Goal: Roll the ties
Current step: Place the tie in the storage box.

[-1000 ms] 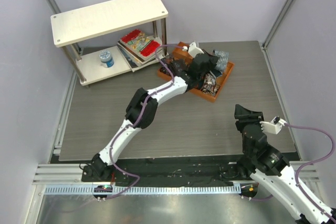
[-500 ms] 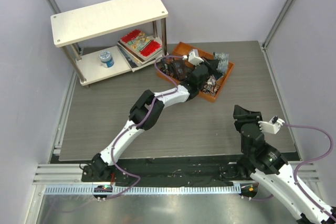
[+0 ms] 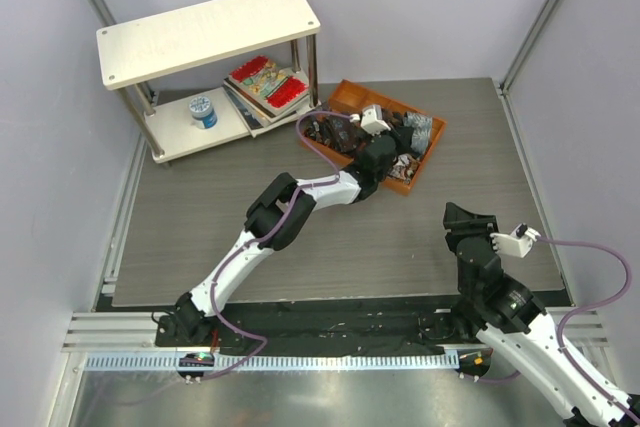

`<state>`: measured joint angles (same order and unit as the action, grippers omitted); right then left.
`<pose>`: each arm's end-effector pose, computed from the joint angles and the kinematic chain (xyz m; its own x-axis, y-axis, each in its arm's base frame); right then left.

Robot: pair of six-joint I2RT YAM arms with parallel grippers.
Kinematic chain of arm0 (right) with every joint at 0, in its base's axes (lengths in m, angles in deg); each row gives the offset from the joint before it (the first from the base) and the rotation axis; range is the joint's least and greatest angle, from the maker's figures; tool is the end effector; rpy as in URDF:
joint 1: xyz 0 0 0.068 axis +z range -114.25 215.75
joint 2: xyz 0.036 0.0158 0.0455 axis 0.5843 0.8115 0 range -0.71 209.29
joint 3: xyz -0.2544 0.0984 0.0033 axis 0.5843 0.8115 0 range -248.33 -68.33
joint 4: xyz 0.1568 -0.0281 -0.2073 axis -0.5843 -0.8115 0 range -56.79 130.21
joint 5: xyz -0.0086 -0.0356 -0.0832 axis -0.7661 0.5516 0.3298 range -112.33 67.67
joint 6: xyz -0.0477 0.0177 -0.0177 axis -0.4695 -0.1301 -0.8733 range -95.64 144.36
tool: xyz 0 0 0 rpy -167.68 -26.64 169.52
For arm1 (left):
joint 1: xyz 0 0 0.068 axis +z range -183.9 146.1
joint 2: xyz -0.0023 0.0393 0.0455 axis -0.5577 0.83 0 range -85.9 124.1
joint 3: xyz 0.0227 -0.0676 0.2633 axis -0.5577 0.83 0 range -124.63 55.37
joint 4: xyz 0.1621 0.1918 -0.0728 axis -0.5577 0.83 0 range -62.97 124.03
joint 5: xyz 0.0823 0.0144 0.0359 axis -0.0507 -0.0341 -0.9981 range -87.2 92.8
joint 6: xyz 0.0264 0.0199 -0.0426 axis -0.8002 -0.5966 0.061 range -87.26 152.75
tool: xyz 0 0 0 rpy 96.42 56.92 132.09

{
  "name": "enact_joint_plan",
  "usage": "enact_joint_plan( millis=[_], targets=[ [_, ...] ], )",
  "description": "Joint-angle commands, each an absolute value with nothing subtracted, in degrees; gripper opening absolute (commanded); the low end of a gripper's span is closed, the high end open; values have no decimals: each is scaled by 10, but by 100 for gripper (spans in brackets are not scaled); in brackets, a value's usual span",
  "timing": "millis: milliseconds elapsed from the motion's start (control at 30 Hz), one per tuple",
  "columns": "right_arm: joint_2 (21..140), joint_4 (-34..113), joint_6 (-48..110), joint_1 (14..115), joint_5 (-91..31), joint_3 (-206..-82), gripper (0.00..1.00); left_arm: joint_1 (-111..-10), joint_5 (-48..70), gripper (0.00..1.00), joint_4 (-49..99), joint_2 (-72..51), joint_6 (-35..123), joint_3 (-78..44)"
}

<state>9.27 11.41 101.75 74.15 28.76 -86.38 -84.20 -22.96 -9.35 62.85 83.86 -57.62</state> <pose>0.0832 0.0306 0.2190 0.1152 0.8734 -0.4731 0.3101 0.4209 0.8525 0.3860 -0.4407 0.1571 -0.3190 -0.7133 -0.6241 0.2661 0.5646 -0.7813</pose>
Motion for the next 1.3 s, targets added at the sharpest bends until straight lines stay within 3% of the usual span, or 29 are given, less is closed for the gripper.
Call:
enact_joint_plan(
  millis=[0, 200, 400, 633, 933, 1267],
  targets=[
    [83, 127, 1036, 740, 324, -862, 49, -850, -245, 13, -92, 607, 800, -580],
    [71, 122, 1039, 739, 329, -857, 49, -853, -246, 32, -79, 611, 794, -584],
    [61, 113, 1046, 740, 332, -856, 49, -855, -244, 43, -78, 607, 793, -577],
    [59, 109, 1046, 740, 333, -856, 49, -858, -251, 47, -72, 601, 789, -575],
    [58, 105, 1047, 740, 333, -857, 49, -858, -247, 65, -41, 589, 777, -600],
    [50, 99, 1050, 739, 335, -856, 49, -857, -289, 70, 36, 575, 764, -642]
  ],
)
